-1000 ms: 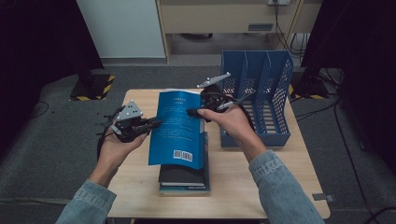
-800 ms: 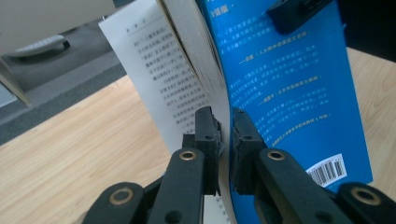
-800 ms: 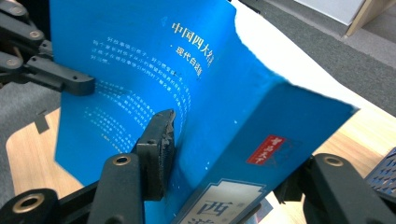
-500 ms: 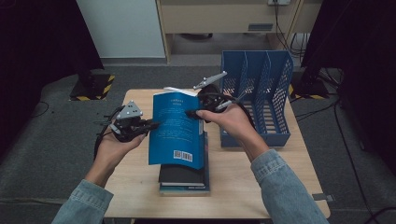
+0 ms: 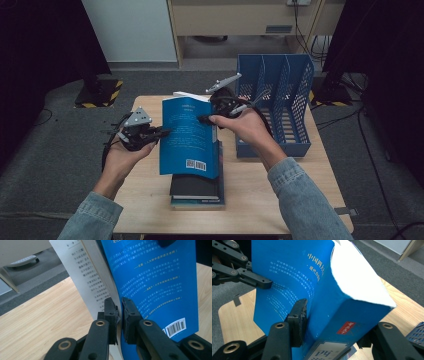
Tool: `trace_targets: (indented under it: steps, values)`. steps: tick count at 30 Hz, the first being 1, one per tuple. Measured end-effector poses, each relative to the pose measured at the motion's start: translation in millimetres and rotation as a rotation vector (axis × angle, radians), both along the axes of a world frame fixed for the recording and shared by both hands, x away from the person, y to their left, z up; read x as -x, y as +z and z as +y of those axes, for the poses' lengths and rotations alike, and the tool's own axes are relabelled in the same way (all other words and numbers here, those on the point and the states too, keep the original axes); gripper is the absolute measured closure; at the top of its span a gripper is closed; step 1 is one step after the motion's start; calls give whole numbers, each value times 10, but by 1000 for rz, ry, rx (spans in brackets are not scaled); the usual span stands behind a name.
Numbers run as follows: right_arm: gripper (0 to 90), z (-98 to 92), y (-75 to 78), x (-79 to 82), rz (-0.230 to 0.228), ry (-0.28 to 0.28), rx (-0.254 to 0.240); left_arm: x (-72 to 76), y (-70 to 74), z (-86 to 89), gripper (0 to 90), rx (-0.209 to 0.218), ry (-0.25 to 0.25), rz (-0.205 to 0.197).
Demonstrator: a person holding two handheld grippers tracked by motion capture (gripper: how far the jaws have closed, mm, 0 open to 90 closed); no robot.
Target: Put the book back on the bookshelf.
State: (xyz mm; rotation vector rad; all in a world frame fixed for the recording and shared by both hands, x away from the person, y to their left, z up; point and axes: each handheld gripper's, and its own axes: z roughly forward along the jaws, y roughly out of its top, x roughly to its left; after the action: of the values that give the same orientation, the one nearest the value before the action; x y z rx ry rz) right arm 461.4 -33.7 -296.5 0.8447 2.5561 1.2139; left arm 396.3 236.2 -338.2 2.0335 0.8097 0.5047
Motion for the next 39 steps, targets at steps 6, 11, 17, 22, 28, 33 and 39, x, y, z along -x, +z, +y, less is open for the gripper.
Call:
trace_targets:
  steps: [6,11,17,22,28,33,39]
  values:
    - [523,18,59,-70,-25,-7,13,-97,34,-31,835,0,20,-16]
    - [539,16,101,-133,-42,-22,14,-145,22,-49,836,8,32,-34]
    - [551,-14,92,-24,-56,-9,4,-29,0,-25,833,7,27,-35]
    - [561,-30,106,151,-78,11,6,117,-31,17,825,3,29,-36]
    - [564,-59,131,322,-81,56,-2,234,-94,100,803,30,28,-40]
    - [552,-40,186,388,-87,97,29,252,-94,99,795,25,19,-44]
    - [541,19,256,347,-87,113,28,236,-100,104,785,29,18,-42]
